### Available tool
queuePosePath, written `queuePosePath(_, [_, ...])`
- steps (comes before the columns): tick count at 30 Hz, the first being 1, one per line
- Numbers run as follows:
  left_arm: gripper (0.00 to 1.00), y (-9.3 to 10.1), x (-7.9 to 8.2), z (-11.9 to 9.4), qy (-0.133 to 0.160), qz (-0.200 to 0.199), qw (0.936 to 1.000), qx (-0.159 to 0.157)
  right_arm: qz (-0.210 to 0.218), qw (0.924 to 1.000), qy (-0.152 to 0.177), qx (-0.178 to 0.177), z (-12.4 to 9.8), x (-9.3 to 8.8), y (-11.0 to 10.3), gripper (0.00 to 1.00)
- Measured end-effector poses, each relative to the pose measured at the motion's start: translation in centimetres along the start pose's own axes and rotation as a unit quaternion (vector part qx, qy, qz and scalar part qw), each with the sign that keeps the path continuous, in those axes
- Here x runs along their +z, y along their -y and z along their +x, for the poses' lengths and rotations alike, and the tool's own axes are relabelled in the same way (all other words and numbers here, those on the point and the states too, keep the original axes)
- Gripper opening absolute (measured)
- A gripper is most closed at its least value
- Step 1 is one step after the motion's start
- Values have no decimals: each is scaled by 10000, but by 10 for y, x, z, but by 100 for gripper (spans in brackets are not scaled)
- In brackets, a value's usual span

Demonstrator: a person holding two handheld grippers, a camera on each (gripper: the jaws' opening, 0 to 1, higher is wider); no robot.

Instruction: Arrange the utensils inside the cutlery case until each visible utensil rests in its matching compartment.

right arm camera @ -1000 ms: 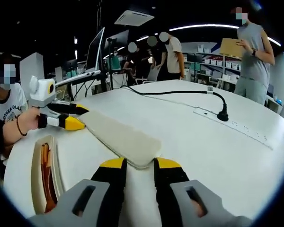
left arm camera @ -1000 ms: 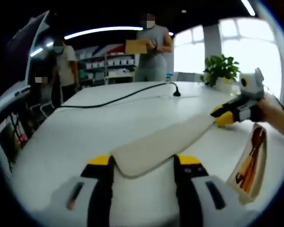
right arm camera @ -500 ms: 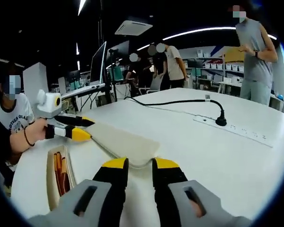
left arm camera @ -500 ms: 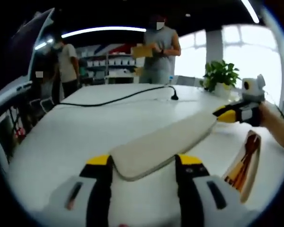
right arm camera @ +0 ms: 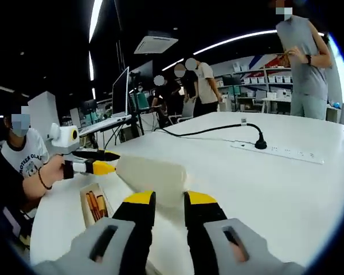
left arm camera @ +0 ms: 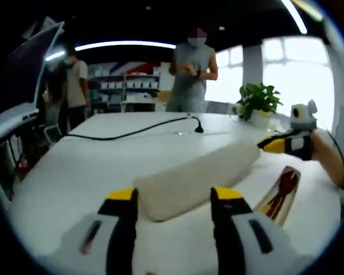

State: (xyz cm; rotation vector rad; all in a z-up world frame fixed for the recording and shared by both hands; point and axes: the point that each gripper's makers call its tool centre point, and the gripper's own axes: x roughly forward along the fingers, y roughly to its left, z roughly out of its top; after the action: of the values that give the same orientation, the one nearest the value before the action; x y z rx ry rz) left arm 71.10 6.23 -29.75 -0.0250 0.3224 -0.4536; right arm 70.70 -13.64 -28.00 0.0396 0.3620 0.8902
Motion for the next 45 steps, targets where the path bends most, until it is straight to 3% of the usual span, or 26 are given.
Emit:
queuePosePath(3, [53, 1, -7, 2, -67, -104, 9999, -68, 91, 9999, 102, 7, -5, 2, -1, 19])
queuePosePath(6, [51, 4, -6, -1, 46, -241, 9996, -132, 16, 9998, 186, 16, -10, 4, -3, 18])
queuePosePath(10, [49, 7, -4, -3, 237, -884, 9949, -419, 57, 9997, 242, 66, -14, -1, 1, 17])
queuePosePath(12, [49, 6, -7, -2, 207, -977, 9939, -467, 229, 9994, 224, 117, -14, -5, 2, 17])
queuePosePath(14, [49, 5, -10, -1, 171, -1058, 9930, -489, 772, 9961, 315, 292, -14, -8, 2, 15])
queuePosePath(18, [48, 4, -15, 2, 108, -1191, 9915, -518, 1387, 9880, 457, 499, -17, -8, 1, 14])
queuePosePath(22, [46, 3, -16, 5, 89, -1261, 9908, -487, 1882, 9774, 651, 709, -19, -1, 3, 14])
queuePosePath(24, [46, 2, -16, 6, 89, -1317, 9901, -481, 1956, 9755, 710, 711, -20, 2, 1, 13])
queuePosePath(26, [47, 4, -16, 7, 61, -1305, 9901, -510, 2024, 9732, 801, 740, -19, 7, 2, 13])
queuePosePath(29, [52, 10, -18, 8, -24, -986, 9935, -564, 2132, 9689, 958, 819, -21, 16, -6, 13])
queuePosePath(34, [60, 14, -17, 10, -102, -1112, 9918, -627, 2065, 9695, 1020, 833, -18, 23, -7, 13])
queuePosePath(40, [72, 22, -19, 13, -348, -639, 9953, -645, 2006, 9686, 1100, 970, -16, 27, -11, 13])
queuePosePath(45, [71, 20, -21, 14, -569, -479, 9958, -543, 1971, 9675, 1182, 1057, -18, 30, -13, 12])
